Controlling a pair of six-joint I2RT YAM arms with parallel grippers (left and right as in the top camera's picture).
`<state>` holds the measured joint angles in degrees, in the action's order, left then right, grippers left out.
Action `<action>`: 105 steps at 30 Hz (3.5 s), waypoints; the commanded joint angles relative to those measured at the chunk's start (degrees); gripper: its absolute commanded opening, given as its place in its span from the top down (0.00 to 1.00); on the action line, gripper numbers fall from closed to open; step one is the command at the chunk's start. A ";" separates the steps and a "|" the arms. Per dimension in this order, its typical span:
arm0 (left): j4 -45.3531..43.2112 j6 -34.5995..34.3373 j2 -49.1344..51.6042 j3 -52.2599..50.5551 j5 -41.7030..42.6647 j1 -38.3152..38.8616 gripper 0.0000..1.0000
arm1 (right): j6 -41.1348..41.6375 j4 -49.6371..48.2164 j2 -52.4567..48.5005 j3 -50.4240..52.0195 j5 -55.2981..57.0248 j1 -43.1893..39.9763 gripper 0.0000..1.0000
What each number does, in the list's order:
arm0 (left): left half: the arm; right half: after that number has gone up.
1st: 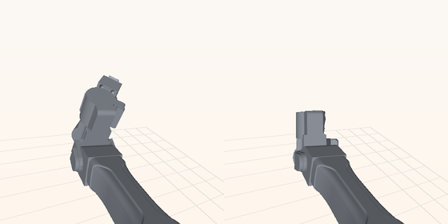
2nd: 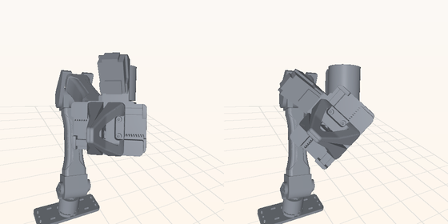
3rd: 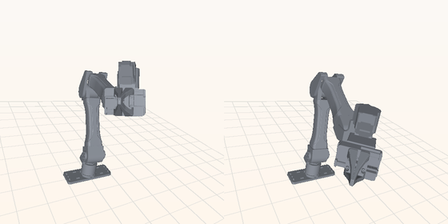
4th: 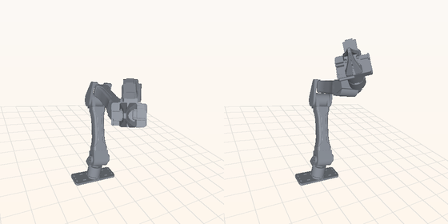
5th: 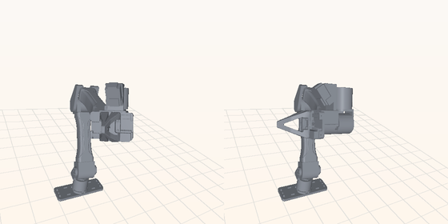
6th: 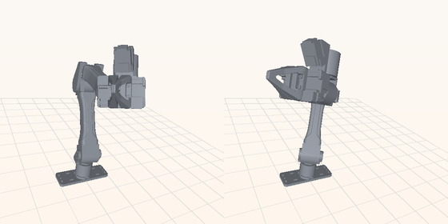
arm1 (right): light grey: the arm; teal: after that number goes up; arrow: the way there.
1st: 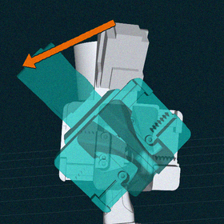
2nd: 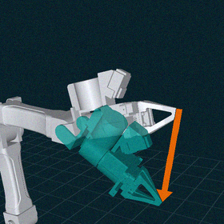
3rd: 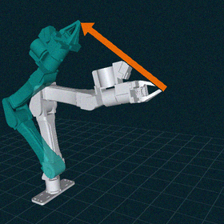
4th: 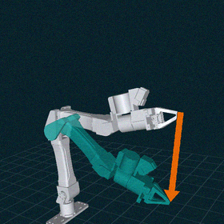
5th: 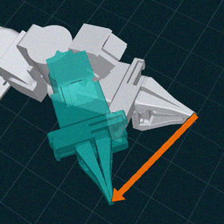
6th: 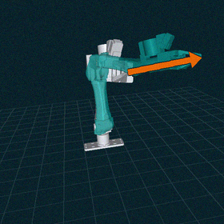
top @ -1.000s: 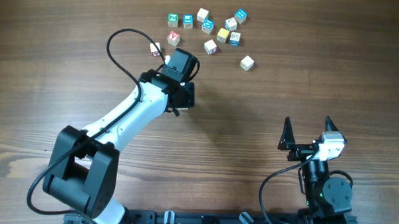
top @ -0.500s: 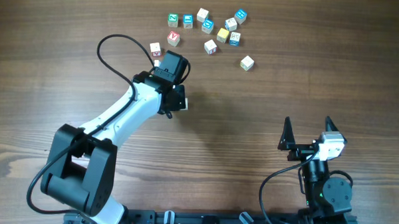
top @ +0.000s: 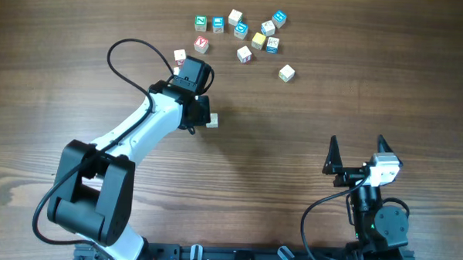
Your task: Form a horizontal line
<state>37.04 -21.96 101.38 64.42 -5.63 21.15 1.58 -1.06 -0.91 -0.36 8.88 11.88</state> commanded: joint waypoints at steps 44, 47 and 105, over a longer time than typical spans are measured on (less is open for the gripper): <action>-3.21 1.84 1.18 -3.80 7.13 -10.01 0.87 | -0.50 -0.17 0.26 0.07 0.55 -0.28 0.00; -3.56 1.84 2.34 -3.80 7.15 -10.01 0.87 | -0.50 -0.17 0.26 0.07 0.55 -0.28 0.01; -7.39 3.10 23.67 32.50 2.14 -12.37 0.52 | -0.48 -0.17 0.26 0.04 0.55 -0.28 0.00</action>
<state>31.31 -19.16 123.35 96.20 -3.99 8.73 1.58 -1.06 -0.91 -0.34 8.88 11.88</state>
